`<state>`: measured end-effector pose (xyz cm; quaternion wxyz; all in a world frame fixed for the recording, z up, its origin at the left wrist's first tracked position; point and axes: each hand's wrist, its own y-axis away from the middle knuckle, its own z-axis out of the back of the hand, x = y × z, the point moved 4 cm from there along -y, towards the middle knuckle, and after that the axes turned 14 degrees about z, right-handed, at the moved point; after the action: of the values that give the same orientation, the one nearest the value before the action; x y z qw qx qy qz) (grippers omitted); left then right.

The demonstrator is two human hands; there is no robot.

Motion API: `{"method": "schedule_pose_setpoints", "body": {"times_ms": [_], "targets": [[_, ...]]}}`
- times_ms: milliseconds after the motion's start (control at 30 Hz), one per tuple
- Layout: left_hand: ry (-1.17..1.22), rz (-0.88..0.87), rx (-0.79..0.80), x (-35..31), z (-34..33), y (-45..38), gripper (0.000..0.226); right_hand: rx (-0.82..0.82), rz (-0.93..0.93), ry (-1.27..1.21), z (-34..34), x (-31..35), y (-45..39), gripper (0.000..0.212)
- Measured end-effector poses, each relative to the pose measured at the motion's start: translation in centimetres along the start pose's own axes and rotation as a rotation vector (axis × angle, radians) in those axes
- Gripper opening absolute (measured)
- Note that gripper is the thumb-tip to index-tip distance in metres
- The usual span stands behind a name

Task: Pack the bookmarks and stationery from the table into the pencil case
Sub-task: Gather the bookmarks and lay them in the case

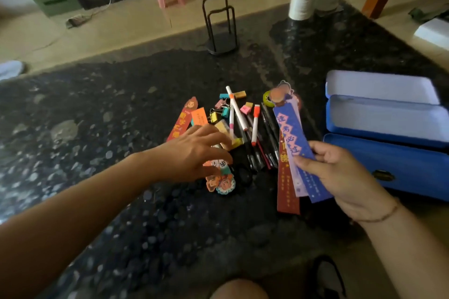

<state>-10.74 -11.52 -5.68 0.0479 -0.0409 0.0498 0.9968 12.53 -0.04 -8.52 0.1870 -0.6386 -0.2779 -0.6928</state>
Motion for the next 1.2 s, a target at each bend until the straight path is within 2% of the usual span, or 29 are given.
{"method": "schedule_pose_setpoints", "body": {"times_ms": [200,333,433,533,600,700,833,900,967,1067,1133,1200], "targets": [[-0.03,0.014,0.036,0.1,-0.3,-0.5,0.027,-0.008,0.0,-0.016,0.1,-0.2,0.1,0.013],[0.188,0.09,0.114,0.3,2.2,-1.3,0.011,0.009,-0.01,0.003,0.3,-0.3,0.1,0.02],[0.536,0.273,0.055,0.2,4.8,-2.7,0.008,-0.003,-0.01,0.002,0.8,-0.2,0.1,0.032],[0.946,0.503,-0.096,-0.8,5.7,-4.8,0.011,-0.065,0.018,-0.025,1.5,-0.3,-0.1,0.018],[1.312,0.623,-0.135,-2.5,5.1,-6.3,0.013,-0.117,0.032,-0.04,1.9,-0.4,-0.3,0.011],[1.861,0.719,-0.056,-5.5,3.6,-8.5,0.015,-0.175,0.052,-0.073,2.3,-0.5,-0.3,0.008],[2.164,0.834,0.022,-8.4,1.8,-9.9,0.017,-0.209,0.106,-0.145,2.5,0.0,-0.3,0.018],[2.174,0.824,0.017,-9.1,1.2,-10.2,0.018,-0.19,0.113,-0.201,2.4,0.2,-0.3,0.025],[2.146,0.798,-0.014,-9.6,0.8,-10.2,0.021,-0.134,0.128,-0.22,2.0,0.6,-0.2,0.021],[2.093,0.813,-0.148,-9.6,0.1,-9.9,0.022,-0.049,0.14,-0.173,1.6,0.6,-0.1,0.022],[1.831,0.795,-0.239,-9.1,0.0,-9.4,0.021,-0.049,0.141,-0.122,1.8,0.3,-0.1,0.015],[1.393,0.701,-0.348,-8.4,0.5,-8.1,0.022,-0.087,0.129,-0.11,2.3,0.0,-0.1,0.012]]}}
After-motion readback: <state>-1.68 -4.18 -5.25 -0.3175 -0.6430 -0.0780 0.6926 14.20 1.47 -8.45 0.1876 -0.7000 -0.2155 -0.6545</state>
